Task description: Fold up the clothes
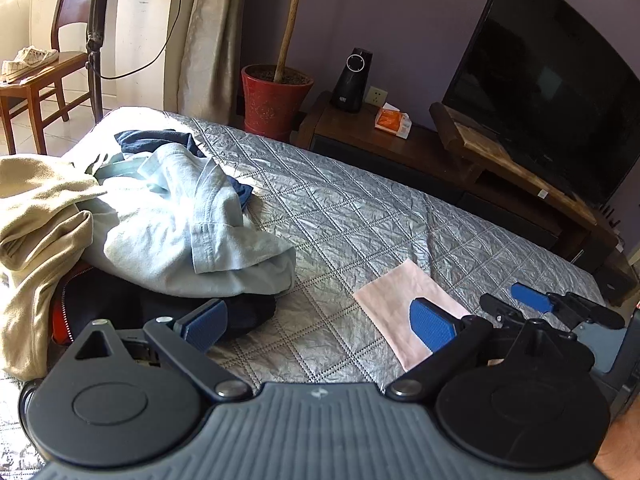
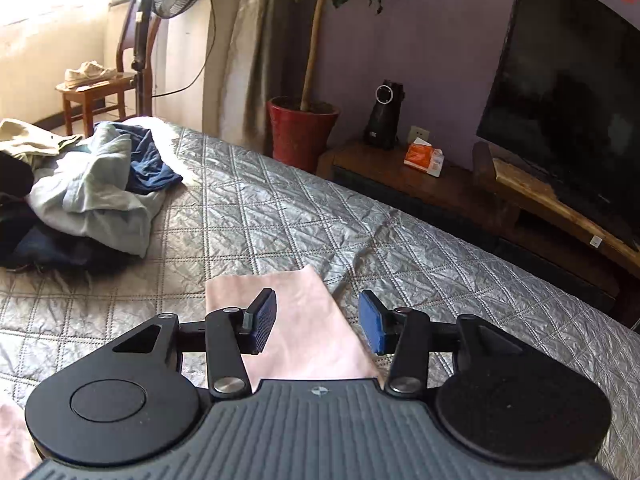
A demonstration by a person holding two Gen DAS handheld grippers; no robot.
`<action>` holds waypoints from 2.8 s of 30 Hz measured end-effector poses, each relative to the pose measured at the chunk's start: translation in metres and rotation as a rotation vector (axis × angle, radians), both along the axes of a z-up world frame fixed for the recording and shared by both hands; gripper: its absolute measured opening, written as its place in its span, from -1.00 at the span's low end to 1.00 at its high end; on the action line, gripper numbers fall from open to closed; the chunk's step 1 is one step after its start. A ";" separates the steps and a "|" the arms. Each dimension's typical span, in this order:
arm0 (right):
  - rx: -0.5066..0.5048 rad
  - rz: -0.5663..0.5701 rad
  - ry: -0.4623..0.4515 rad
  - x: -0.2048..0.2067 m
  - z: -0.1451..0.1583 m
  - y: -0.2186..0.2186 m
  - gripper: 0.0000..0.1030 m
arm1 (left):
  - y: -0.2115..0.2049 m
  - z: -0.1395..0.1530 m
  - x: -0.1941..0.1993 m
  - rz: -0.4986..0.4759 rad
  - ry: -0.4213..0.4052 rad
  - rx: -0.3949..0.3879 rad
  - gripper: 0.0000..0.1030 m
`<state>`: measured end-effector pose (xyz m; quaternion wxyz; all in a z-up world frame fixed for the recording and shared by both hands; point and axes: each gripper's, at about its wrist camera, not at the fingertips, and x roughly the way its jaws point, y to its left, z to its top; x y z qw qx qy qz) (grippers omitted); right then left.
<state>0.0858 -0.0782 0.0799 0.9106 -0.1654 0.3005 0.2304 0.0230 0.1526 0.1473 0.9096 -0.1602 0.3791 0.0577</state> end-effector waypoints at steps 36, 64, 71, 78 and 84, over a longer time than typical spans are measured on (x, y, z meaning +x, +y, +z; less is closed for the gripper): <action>0.347 -0.114 0.332 -0.034 0.002 -0.051 0.17 | 0.048 -0.016 -0.002 0.063 0.095 0.065 0.93; 0.651 -0.626 0.208 -0.056 -0.064 -0.220 0.26 | -0.011 -0.120 0.060 -0.512 0.179 0.131 0.83; 0.689 -0.686 0.213 -0.054 -0.075 -0.239 0.28 | -0.001 -0.131 0.069 -0.437 0.217 0.076 0.86; 0.680 -0.672 0.188 -0.045 -0.077 -0.237 0.31 | 0.007 -0.133 0.078 -0.400 0.193 0.000 0.98; 0.676 -0.673 0.169 -0.037 -0.081 -0.238 0.29 | 0.007 -0.135 0.080 -0.398 0.157 -0.003 0.96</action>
